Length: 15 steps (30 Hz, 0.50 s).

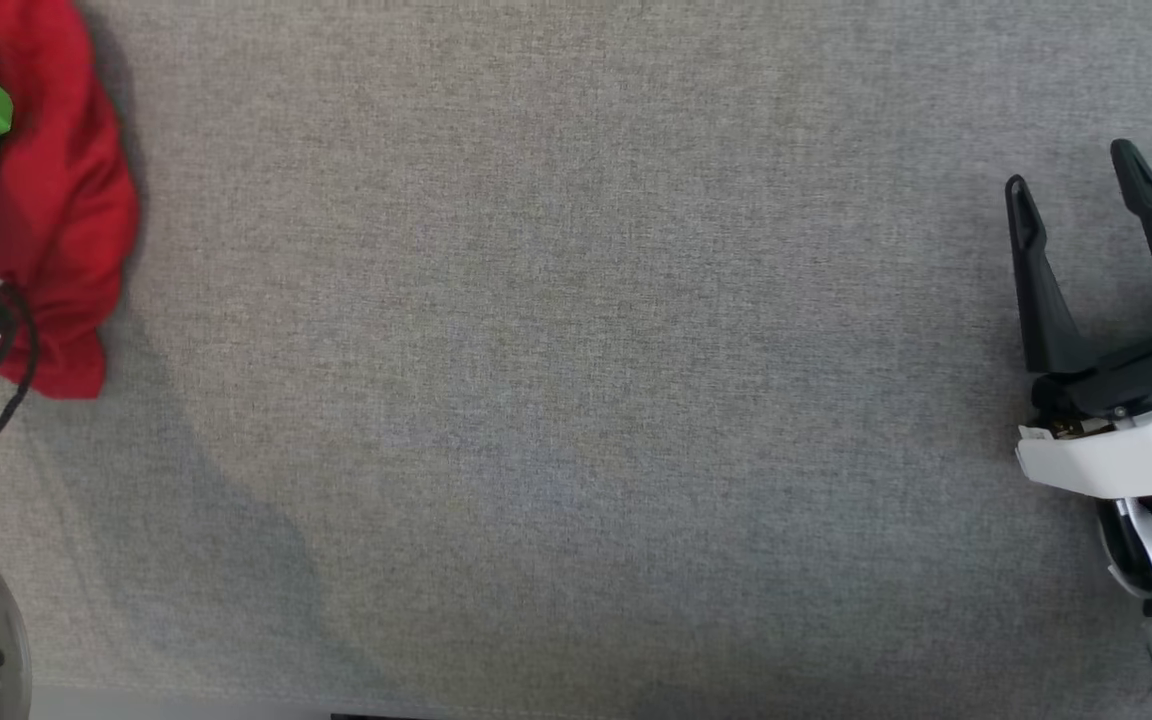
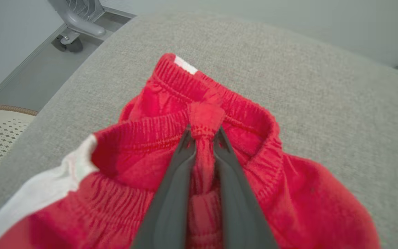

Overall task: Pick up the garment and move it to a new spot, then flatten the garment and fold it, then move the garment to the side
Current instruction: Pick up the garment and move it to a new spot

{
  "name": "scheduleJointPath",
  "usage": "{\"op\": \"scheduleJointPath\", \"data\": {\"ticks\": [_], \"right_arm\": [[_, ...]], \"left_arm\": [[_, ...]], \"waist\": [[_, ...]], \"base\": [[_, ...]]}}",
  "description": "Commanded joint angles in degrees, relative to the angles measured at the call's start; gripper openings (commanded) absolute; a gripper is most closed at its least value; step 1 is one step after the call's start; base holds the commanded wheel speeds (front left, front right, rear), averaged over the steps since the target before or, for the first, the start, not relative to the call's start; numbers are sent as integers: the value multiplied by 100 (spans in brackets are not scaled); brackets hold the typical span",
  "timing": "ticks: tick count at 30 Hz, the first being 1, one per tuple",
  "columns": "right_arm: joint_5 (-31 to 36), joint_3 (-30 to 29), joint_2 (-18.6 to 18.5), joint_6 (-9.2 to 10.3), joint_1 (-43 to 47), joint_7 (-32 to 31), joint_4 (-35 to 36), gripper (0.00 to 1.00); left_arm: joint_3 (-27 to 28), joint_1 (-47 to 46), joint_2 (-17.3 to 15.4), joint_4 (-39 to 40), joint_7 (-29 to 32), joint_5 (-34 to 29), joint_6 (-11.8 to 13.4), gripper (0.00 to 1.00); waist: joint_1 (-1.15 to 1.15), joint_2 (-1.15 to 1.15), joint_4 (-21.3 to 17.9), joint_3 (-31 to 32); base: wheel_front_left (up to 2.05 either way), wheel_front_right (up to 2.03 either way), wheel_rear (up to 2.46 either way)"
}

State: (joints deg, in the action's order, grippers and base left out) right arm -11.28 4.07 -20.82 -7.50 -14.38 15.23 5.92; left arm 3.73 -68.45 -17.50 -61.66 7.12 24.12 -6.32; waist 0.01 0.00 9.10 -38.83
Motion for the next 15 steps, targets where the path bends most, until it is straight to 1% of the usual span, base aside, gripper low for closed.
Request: {"op": "scheduleJointPath", "data": {"ticks": [1, 3, 5, 7, 10, 12, 15], "right_arm": [[37, 19, 58, 2, 99, -21, -145, 100], [16, 37, 154, 2, 110, -20, -178, 100], [0, 41, 265, 1, 119, -18, -212, 100], [-21, 39, 395, 1, 147, -13, -268, 100], [-54, 48, 601, 1, 244, -13, -350, 100], [-83, 44, 733, 1, 330, -12, -395, 100], [-93, 10, 912, 1, 460, -12, -439, 100]], "left_arm": [[-89, 42, -41, 99, -229, -40, -60, 0], [-326, 100, -99, 252, -568, -150, -105, 0], [-601, 172, -58, 481, -838, -116, -117, 0], [-951, 281, -1, 835, -980, 108, -123, 0], [-1511, 471, -173, 1510, -1116, 473, -120, 0], [-1913, 604, -257, 1988, -1126, 713, -120, 0], [-2360, 747, -388, 2713, -1069, 1143, -121, 0]], "waist": [[-1, 0, 33, 239], [-1, 0, 37, 441], [-1, 0, 32, 693], [-1, 0, 5, 985], [-1, 0, -59, 1431], [-1, 0, -137, 1707], [-1, 0, -302, 2067]], "base": [[0, 0, 0], [0, 0, 0], [0, 0, 0], [0, 0, 0], [0, 0, 0], [0, 0, 0], [0, 0, 0]]}}
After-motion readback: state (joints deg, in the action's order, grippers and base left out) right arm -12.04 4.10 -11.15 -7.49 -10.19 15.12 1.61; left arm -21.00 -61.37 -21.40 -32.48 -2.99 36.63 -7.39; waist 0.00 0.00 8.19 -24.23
